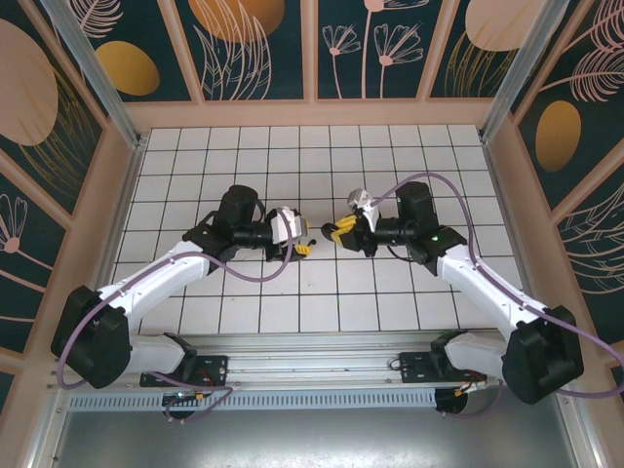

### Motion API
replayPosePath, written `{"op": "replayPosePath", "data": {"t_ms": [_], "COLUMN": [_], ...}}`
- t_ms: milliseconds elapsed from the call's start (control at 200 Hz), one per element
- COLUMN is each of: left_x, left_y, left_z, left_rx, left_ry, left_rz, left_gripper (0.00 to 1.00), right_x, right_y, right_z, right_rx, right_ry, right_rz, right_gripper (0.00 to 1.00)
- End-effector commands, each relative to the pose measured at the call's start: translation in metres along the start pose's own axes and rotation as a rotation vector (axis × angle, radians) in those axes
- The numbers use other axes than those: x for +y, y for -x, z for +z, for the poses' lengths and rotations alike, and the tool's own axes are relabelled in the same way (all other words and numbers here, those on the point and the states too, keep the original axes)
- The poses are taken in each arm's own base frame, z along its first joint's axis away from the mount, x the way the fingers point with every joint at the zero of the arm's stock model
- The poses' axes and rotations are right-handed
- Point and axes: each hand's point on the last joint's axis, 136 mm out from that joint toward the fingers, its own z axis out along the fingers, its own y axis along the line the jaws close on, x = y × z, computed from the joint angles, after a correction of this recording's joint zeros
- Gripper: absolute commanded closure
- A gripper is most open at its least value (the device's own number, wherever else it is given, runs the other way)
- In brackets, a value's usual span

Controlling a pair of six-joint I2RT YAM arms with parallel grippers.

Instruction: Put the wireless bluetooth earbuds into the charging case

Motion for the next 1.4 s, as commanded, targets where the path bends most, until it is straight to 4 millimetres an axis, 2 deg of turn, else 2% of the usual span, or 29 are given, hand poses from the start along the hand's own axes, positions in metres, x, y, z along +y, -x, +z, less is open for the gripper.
{"op": "replayPosePath", "data": {"t_ms": [0,150,345,375,626,766,946,1011,1136,1171,1201,1211,1221,1266,1396], "left_x": [-0.006,-0.012,-0.019,-0.021,-0.025,-0.024,-0.025,-0.025,-0.026,-0.028,-0.028,-0.028,-0.029,-0.03,-0.034], "left_y": [0.019,0.021,0.017,0.016,0.011,0.011,0.013,0.016,0.023,0.026,0.031,0.032,0.033,0.038,0.059], "left_z": [-0.004,-0.002,0.007,0.008,0.013,0.014,0.014,0.013,0.013,0.012,0.012,0.012,0.011,0.01,0.004], "left_rx": [-0.044,-0.042,-0.006,-0.001,0.023,0.025,0.014,0.003,-0.046,-0.074,-0.109,-0.118,-0.129,-0.176,-0.33], "left_ry": [-0.06,-0.093,-0.118,-0.121,-0.129,-0.123,-0.131,-0.132,-0.128,-0.128,-0.125,-0.126,-0.126,-0.13,-0.144], "left_rz": [0.07,0.104,0.132,0.134,0.143,0.136,0.125,0.122,0.104,0.094,0.09,0.084,0.08,0.049,-0.006], "left_gripper": [0.47,0.56,0.57,0.57,0.64,0.63,0.8,0.86,0.88,0.88,0.88,0.88,0.88,0.88,0.89], "right_x": [0.017,0.013,0.014,0.021,0.025,0.03,0.03,0.028,0.021,0.026,0.018,0.019,0.018,0.021,0.03], "right_y": [0.001,-0.005,-0.005,-0.004,0.004,0.008,0.009,0.009,0.016,0.02,0.027,0.022,0.029,0.033,0.034], "right_z": [-0.007,0.001,0.013,0.017,0.023,0.026,0.028,0.027,0.013,0.008,-0.004,-0.006,-0.01,-0.022,-0.047], "right_rx": [0.041,0.153,0.194,0.193,0.186,0.168,0.158,0.158,0.099,0.059,0.012,0.009,-0.018,-0.086,-0.226], "right_ry": [0.068,0.085,0.113,0.135,0.164,0.184,0.185,0.172,0.104,0.101,0.062,0.063,0.054,0.042,0.017], "right_rz": [-0.278,-0.276,-0.307,-0.32,-0.356,-0.368,-0.377,-0.378,-0.36,-0.362,-0.355,-0.337,-0.351,-0.344,-0.334], "right_gripper": [0.86,0.86,0.86,0.86,0.86,0.86,0.86,0.84,0.67,0.64,0.61,0.6,0.59,0.57,0.53]}}
